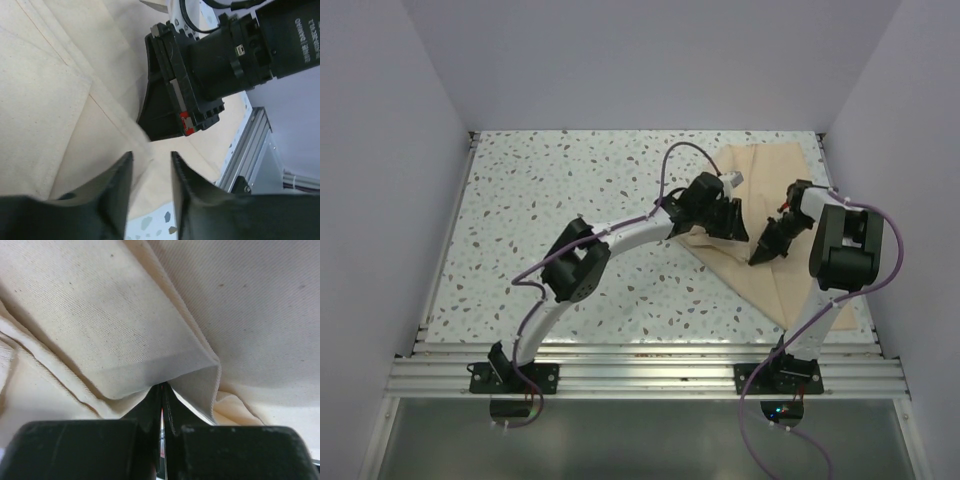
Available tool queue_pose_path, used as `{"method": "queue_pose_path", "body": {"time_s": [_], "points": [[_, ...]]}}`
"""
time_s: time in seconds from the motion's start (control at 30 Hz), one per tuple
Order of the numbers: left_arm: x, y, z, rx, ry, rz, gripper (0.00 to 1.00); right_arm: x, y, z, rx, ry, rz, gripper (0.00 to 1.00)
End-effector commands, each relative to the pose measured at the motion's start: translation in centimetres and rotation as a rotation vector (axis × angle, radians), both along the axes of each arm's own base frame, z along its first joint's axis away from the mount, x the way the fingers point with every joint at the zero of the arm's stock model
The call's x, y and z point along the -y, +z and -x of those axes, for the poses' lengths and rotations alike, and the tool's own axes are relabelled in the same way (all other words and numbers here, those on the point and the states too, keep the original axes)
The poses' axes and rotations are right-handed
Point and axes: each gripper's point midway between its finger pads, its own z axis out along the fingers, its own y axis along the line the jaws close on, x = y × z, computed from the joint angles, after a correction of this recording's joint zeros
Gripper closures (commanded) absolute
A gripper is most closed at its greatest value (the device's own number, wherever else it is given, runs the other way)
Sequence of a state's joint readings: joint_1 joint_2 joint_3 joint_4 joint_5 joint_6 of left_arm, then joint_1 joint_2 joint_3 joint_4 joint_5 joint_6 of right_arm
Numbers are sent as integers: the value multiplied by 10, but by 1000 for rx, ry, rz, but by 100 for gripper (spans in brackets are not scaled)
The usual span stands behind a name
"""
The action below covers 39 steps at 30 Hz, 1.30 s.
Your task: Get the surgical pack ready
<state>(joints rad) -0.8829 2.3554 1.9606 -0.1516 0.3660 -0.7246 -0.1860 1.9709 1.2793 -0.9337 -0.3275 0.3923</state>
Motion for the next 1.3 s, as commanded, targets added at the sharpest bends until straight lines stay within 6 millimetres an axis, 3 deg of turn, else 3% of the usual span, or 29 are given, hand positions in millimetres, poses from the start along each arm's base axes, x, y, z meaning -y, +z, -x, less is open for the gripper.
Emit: {"method": "queue_pose_path", "body": {"time_s": [0.0,0.03,0.1,0.13,0.2,0.27,0.3,0.33,0.43,0.47,0.57,0.6,0.7,0.9,1.27], "points": [[-4,38,-6,92,-72,65,53,14,12,-8,36,6,65,100],[-13,59,-15,132,-58,83,51,15,16,-9,42,2,68,100],[-27,71,-24,173,-53,81,45,17,26,-14,62,4,78,100],[-40,91,-34,202,-31,100,36,19,29,-15,67,5,90,100],[-58,93,-43,202,-5,99,36,23,43,-24,101,6,109,91],[-82,112,-60,222,38,136,38,19,58,-37,158,1,89,74],[-92,102,-61,193,53,127,39,19,66,-43,186,-12,82,68],[-105,105,-71,195,78,128,41,16,71,-46,198,-17,76,60],[-129,92,-80,181,103,97,49,3,84,-60,250,-44,-1,54],[-133,89,-81,174,106,92,50,-10,86,-60,250,-52,-75,54],[-148,82,-83,149,124,82,52,-32,78,-59,216,-130,-180,53],[-151,78,-83,141,125,75,52,-40,82,-70,244,-179,-230,53],[-160,78,-83,143,123,64,52,-52,76,-72,243,-239,-269,50],[-176,78,-86,133,133,61,51,-52,58,-79,248,-273,-258,51],[-187,75,-84,110,123,62,51,-48,31,-90,222,-324,-240,63]]}}
